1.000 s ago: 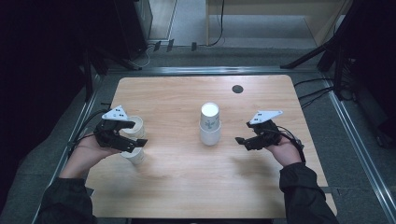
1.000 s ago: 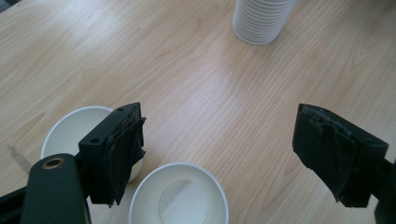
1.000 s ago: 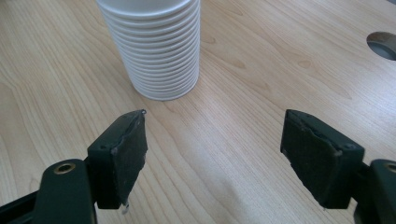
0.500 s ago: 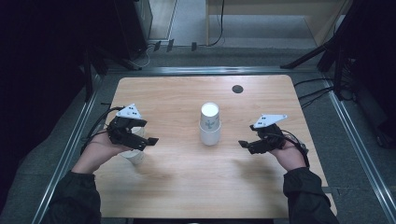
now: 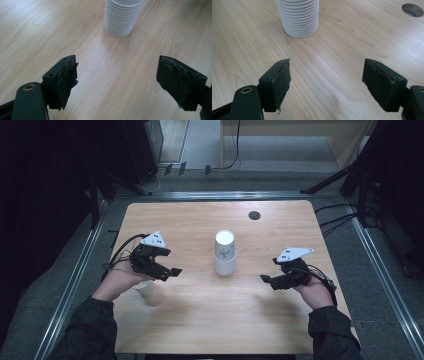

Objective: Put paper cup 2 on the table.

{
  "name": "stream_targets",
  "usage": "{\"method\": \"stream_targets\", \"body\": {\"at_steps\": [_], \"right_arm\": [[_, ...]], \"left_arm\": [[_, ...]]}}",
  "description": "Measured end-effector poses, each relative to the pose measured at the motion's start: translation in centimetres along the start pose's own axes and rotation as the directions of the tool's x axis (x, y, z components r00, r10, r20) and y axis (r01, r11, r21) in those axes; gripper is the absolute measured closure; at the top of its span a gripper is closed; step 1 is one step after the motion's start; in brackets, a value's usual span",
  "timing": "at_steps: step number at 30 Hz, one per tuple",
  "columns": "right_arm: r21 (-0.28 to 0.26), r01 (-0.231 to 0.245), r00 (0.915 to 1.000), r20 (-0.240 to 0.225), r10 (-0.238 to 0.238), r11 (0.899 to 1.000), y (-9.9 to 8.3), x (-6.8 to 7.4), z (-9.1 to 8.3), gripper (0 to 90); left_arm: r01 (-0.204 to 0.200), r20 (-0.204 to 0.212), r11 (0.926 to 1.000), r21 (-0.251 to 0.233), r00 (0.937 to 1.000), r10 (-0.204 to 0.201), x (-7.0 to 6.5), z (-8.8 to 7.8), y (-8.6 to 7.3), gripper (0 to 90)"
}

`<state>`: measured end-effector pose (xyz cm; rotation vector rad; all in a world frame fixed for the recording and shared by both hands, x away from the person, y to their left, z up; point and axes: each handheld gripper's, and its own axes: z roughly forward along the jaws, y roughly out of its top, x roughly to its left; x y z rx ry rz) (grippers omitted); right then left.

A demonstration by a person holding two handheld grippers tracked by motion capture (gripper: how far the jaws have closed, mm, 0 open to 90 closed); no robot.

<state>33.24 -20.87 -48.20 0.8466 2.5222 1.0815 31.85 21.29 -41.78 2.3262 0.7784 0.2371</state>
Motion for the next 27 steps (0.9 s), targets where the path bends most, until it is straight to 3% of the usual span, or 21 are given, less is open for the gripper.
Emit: {"method": "stream_targets", "body": {"at_steps": [9,16,22,27], "right_arm": [[0.003,0.009,1.0000,-0.001,-0.009,1.000,-0.3,0.6,-0.2,23.2],[0.002,0.011,0.9999,-0.008,-0.011,1.000,-0.2,0.9,-0.2,23.3],[0.006,0.029,0.9994,-0.021,-0.029,1.000,0.0,1.2,0.1,23.2],[0.015,0.034,0.9990,-0.031,-0.033,0.999,0.1,1.7,0.4,23.3]], "left_arm": [[0.010,0.022,0.9997,-0.022,0.9997,-0.009,-1.1,1.8,0.8,17.0],[-0.033,0.051,0.9986,-0.041,0.9981,0.035,-2.8,3.0,1.2,17.0],[-0.029,0.078,0.9976,-0.062,0.9964,0.034,-4.1,4.1,1.8,16.9],[-0.018,0.076,0.9976,-0.067,0.9969,0.023,-4.8,5.1,1.9,16.9]]}}
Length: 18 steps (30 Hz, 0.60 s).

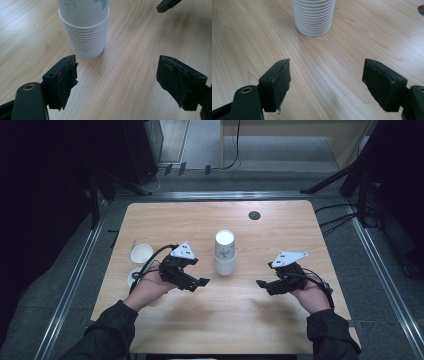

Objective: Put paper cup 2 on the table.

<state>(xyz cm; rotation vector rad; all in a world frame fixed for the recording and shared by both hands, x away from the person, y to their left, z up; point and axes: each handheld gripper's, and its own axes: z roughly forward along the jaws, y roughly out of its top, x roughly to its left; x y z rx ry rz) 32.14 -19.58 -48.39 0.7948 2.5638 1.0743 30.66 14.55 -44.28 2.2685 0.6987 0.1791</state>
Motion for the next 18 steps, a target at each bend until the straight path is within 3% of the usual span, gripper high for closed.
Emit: {"method": "stream_targets", "body": {"at_steps": [6,10,13,18], "right_arm": [[-0.012,0.017,0.9997,-0.019,-0.017,1.000,0.4,0.8,0.3,23.3],[-0.024,0.020,0.9991,-0.038,-0.021,1.000,0.7,1.3,0.6,23.3],[-0.017,0.034,0.9983,-0.046,-0.035,0.999,0.8,1.6,0.9,23.3],[-0.005,0.049,0.9969,-0.060,-0.050,0.999,1.0,2.0,1.3,23.2]], "left_arm": [[0.053,0.052,0.9985,-0.013,0.9973,-0.052,-0.8,1.5,-0.5,17.0],[0.011,0.016,0.9999,-0.010,0.9998,-0.011,-1.6,2.2,-0.7,16.9],[0.022,0.021,0.9996,-0.020,0.9996,-0.021,-1.8,2.5,-0.9,17.0],[-0.020,-0.023,0.9998,-0.006,0.9995,0.019,-2.1,3.5,-1.7,16.9]]}}
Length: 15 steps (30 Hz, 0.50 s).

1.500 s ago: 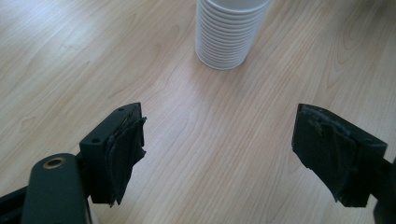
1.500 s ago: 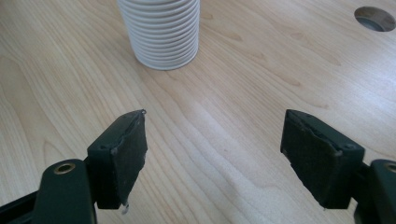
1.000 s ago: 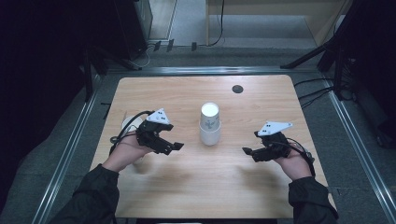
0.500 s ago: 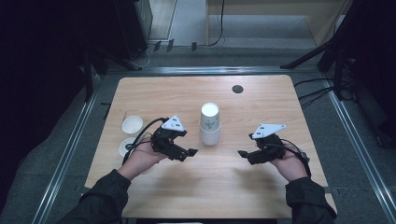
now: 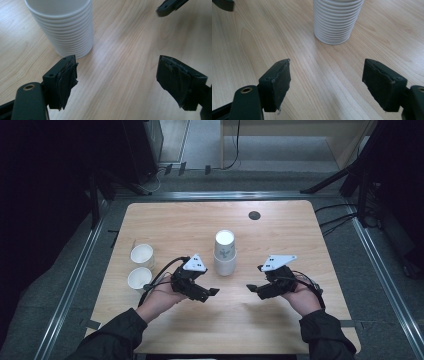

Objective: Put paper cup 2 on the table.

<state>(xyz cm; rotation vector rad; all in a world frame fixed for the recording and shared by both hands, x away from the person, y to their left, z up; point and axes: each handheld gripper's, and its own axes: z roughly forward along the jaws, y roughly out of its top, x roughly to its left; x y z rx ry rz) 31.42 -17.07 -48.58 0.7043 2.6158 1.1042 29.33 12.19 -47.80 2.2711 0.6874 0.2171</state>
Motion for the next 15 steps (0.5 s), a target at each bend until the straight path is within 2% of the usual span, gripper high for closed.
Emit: {"method": "stream_targets", "body": {"at_steps": [1,5,7,15], "right_arm": [[0.000,0.002,1.0000,-0.001,-0.002,1.000,0.0,0.0,0.0,23.2],[0.001,0.000,1.0000,-0.003,0.000,1.000,0.0,0.1,0.0,23.3],[0.000,0.002,1.0000,-0.008,-0.002,1.000,0.1,0.2,0.1,23.2],[0.015,0.023,0.9993,-0.029,-0.023,1.000,0.3,0.7,0.7,23.2]], "left_arm": [[-0.005,-0.010,1.0000,0.009,0.9999,0.005,0.1,0.2,-0.2,16.9],[0.038,0.006,0.9992,0.014,0.9993,-0.038,0.4,0.8,-0.7,16.9],[0.031,-0.003,0.9995,0.011,0.9995,-0.031,0.3,1.0,-0.8,17.0],[0.005,0.013,0.9997,0.024,0.9999,-0.005,-0.2,1.7,-1.0,16.9]]}}
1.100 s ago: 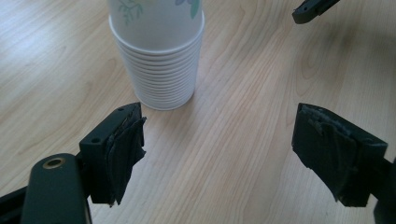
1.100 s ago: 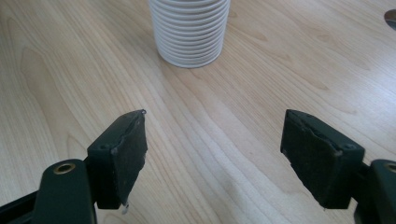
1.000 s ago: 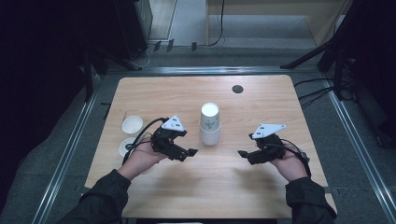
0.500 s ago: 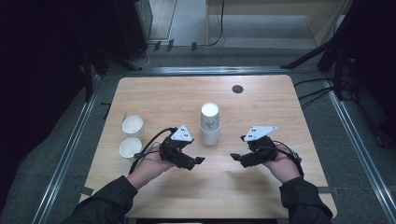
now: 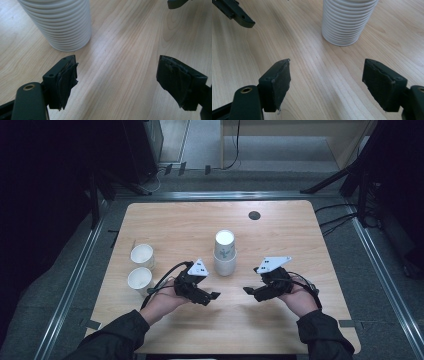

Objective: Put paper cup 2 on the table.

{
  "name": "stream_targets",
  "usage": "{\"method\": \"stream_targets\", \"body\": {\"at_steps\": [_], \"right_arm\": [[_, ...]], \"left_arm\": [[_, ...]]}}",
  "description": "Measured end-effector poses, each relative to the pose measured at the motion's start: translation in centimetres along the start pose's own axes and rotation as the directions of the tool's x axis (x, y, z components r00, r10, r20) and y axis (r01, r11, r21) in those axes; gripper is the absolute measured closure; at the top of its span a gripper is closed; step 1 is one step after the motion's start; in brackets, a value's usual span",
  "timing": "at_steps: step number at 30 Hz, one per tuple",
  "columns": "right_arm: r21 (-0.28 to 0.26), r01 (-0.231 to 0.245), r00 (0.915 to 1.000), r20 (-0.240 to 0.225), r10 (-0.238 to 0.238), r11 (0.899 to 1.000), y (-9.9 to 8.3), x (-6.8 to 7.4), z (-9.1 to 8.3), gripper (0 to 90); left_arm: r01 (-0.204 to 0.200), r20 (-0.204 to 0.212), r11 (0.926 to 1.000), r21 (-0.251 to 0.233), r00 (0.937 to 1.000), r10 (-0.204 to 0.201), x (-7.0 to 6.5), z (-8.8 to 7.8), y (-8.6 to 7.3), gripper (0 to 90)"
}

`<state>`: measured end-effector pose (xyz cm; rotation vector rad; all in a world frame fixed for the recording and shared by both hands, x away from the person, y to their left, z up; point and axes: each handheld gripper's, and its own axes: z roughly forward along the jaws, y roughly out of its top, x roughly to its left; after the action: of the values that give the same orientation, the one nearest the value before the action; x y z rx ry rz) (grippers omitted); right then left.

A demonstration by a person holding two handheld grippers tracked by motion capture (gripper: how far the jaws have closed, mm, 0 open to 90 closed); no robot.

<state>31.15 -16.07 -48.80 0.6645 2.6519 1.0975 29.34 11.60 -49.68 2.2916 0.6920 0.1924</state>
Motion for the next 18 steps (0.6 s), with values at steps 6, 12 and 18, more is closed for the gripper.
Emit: {"method": "stream_targets", "body": {"at_steps": [6,12,18], "right_arm": [[0.005,0.001,1.0000,-0.004,-0.001,1.000,0.05,0.17,0.18,23.1],[0.003,0.000,1.0000,-0.004,0.000,1.000,0.06,0.19,0.19,23.1],[0.004,0.006,0.9999,-0.010,-0.006,1.000,0.07,0.23,0.26,23.1]], "left_arm": [[-0.009,0.007,0.9999,0.010,0.9999,0.009,-0.17,0.26,-0.09,16.9],[-0.030,0.005,0.9994,0.015,0.9995,0.030,-0.30,0.32,-0.11,16.9],[-0.017,0.015,0.9996,0.022,0.9997,0.017,-0.18,0.50,-0.20,16.9]]}}
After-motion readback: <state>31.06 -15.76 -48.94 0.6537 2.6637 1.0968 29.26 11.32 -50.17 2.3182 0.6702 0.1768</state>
